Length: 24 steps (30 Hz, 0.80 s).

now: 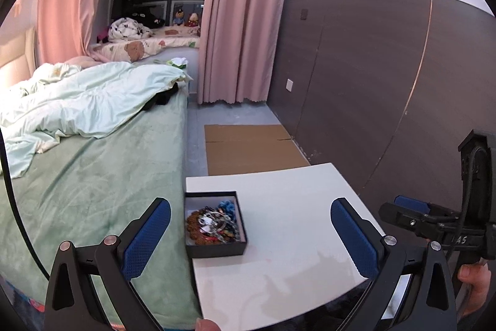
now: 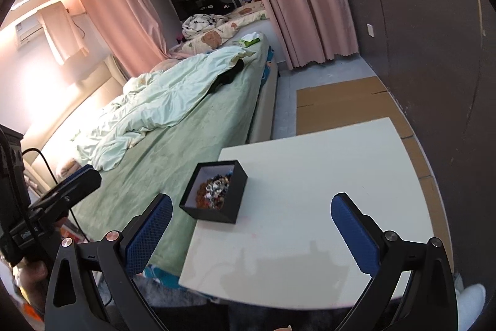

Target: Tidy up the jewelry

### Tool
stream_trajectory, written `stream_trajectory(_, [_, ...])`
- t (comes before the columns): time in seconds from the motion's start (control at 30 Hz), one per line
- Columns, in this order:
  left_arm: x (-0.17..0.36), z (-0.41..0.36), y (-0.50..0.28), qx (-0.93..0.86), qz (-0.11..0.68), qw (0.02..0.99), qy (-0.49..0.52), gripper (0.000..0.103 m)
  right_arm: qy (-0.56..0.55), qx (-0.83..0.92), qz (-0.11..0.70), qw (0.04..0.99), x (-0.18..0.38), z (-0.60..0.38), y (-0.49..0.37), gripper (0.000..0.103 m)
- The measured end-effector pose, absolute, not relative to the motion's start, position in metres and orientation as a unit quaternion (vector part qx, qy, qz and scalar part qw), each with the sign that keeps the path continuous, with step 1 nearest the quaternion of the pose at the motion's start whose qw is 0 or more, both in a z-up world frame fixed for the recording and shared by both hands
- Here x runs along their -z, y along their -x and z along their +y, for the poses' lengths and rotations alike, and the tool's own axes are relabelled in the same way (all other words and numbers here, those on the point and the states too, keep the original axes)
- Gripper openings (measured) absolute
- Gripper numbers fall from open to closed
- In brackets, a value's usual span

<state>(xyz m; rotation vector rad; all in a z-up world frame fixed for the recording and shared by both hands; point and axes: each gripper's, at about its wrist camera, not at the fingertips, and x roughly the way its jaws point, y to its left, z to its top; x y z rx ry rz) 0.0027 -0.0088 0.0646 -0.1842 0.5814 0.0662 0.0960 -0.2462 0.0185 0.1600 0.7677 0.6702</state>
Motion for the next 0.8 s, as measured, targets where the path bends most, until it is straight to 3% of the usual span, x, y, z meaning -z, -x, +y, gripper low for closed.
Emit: stream_trajectory(0.8, [-0.057,-0.026,0.016,-0.036,0.311,0.944,0.103,0.103,-0.045,-0.273,0.356,0.893,-0.048,-0.284,-0.053,0.103])
